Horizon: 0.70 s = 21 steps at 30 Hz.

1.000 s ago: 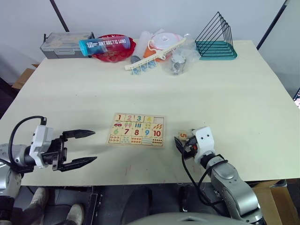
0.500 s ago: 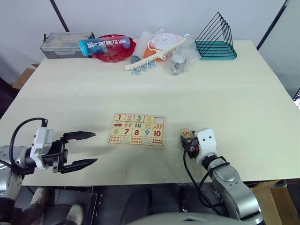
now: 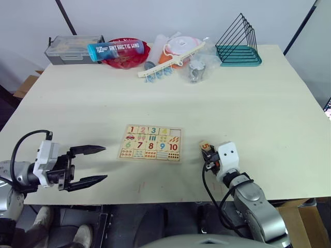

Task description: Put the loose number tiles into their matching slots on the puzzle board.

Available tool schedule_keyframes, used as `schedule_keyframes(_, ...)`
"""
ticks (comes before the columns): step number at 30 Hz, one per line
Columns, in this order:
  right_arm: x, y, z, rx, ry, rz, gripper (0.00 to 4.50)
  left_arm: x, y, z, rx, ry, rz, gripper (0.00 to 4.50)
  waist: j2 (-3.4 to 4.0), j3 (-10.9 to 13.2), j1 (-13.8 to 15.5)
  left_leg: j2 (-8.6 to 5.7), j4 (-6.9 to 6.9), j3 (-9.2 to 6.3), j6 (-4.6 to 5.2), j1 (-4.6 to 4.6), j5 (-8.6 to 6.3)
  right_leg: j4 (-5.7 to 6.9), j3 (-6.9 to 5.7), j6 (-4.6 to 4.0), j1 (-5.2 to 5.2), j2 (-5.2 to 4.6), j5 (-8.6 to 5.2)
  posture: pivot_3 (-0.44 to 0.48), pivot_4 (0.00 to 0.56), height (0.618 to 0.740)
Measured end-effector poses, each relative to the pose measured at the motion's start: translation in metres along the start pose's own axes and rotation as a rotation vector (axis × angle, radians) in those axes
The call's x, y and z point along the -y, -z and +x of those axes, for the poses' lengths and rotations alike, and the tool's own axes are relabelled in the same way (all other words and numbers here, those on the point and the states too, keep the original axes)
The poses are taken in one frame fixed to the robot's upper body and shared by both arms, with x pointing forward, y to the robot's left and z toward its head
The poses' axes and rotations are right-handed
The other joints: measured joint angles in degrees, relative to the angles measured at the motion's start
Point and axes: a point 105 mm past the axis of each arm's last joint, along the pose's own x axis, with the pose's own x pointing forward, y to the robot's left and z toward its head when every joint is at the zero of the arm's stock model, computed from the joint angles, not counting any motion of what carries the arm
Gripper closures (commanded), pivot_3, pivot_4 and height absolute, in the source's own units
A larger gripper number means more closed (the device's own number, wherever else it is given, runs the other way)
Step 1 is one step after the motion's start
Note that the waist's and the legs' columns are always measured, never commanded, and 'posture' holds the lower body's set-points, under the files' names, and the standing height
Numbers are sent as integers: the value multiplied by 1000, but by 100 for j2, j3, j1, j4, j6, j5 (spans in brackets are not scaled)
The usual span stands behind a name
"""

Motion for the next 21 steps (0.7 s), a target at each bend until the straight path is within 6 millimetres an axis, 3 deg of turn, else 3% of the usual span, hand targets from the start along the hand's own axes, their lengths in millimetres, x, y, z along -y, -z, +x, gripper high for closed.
schedule_keyframes(5, 3, -2, 0, 4, -20, -30, 3653, 0, 0, 0, 0, 0, 0, 0, 1, 0, 2, 0, 0, 1, 0, 0, 0, 0, 0, 0, 0, 0, 0, 0, 150, 740)
schedule_keyframes(13, 30, -7, -8, -49, -100, -126, 3653, 1, 3, 4, 34, -11, -14, 0, -4, -2, -2, 0, 0, 0, 0, -1, 0, 0, -1, 0, 0, 0, 0, 0, 150, 740)
schedule_keyframes(19, 40, -31, -8, -87, -214, -159, 3653, 2, 1, 11, 66, -35, -18, 0, -13, -8, -10, 1, 0, 0, 0, -1, 0, 0, 0, 0, 0, 0, 1, 0, 150, 740)
schedule_keyframes(21, 45, -47, -2, -95, -242, -191, 3653, 2, 0, 15, 88, -54, -21, 0, -9, -5, -14, 1, 0, 0, 0, -1, 0, 0, 0, 1, -1, -1, 1, 0, 150, 740)
